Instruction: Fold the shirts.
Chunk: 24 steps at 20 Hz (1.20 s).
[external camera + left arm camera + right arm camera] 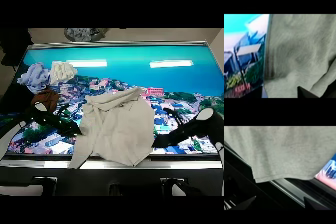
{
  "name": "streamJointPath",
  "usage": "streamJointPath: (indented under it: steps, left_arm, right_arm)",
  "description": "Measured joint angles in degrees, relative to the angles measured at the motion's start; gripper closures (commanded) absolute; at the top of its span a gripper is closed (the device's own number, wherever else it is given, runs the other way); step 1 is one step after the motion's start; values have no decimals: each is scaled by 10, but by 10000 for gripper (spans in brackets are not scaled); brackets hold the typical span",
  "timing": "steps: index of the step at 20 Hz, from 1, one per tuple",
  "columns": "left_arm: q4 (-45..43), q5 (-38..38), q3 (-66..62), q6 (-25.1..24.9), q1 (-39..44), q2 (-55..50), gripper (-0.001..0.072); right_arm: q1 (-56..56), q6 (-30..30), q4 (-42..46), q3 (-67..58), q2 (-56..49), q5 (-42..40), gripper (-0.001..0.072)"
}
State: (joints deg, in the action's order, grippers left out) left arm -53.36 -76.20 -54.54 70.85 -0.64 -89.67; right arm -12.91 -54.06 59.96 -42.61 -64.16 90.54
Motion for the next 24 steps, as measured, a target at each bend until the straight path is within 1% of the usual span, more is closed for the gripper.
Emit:
streamJointPath:
  steps: [1, 3, 4, 8, 13, 16, 18, 19, 20, 21, 23, 24]
  left_arm:
    - [5, 17, 6, -4, 2, -1, 422]
    - [14, 43, 13, -4, 5, -1, 630]
    - [19, 54, 15, -3, 6, -2, 683]
    - [29, 70, 17, -1, 7, -2, 683]
    - [32, 75, 18, 1, 7, -2, 683]
    - [32, 76, 19, 1, 8, -1, 683]
    - [32, 76, 18, 1, 8, -1, 683]
    - [31, 76, 18, 1, 8, -1, 683]
    - [31, 75, 17, 2, 8, 1, 684]
    - [29, 76, 17, 2, 9, 3, 684]
    - [21, 76, 17, 3, 8, 11, 685]
    - [18, 76, 16, 3, 7, 17, 685]
  right_arm:
    - [0, -2, 1, 28, 7, -6, 7]
    - [0, -4, -8, 82, 17, -26, 8]
    - [0, -4, -22, 106, 19, -42, 9]
    - [0, 1, -82, 178, 25, -99, 10]
    - [2, 14, -149, 226, 26, -147, 7]
    - [50, 15, -176, 239, 25, -172, 8]
    - [101, 3, -208, 243, 24, -207, 16]
    - [125, -3, -229, 244, 24, -232, 132]
    - [145, -6, -242, 245, 24, -259, 369]
    - [159, -14, -243, 246, 23, -287, 657]
    - [176, -20, -273, 244, 23, -317, 666]
    - [182, -10, -279, 238, 24, -318, 666]
